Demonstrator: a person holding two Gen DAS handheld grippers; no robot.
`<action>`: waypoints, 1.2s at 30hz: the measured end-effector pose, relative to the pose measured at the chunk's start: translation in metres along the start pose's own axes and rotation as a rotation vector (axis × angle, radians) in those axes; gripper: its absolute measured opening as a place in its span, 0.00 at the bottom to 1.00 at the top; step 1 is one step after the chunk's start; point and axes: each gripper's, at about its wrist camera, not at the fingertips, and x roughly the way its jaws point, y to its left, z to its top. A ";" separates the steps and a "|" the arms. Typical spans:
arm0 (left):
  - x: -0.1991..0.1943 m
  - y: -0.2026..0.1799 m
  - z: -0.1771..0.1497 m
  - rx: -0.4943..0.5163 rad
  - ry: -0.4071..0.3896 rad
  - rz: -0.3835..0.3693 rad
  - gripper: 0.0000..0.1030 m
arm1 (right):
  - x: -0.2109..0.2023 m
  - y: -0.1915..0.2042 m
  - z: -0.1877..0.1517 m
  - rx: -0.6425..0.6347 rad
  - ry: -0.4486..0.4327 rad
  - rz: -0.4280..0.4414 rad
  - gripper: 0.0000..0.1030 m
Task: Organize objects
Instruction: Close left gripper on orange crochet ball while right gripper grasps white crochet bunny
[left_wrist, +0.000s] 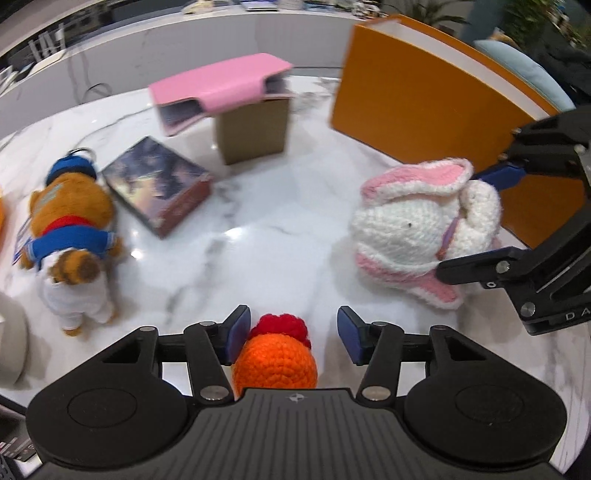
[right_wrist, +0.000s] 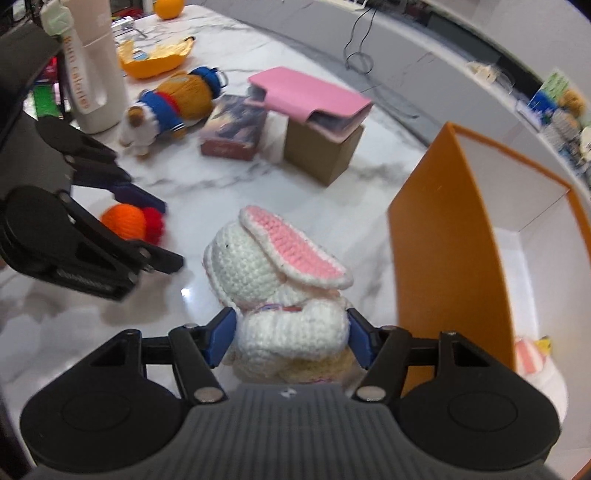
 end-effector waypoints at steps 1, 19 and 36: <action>0.000 -0.002 0.000 0.009 0.005 -0.007 0.59 | -0.001 -0.001 -0.001 0.005 0.005 0.012 0.64; -0.003 0.001 -0.002 0.075 0.053 0.036 0.72 | 0.015 0.005 0.002 -0.040 -0.050 -0.010 0.81; -0.007 0.012 -0.005 0.037 0.047 0.021 0.45 | 0.027 0.008 0.002 -0.038 -0.024 -0.010 0.71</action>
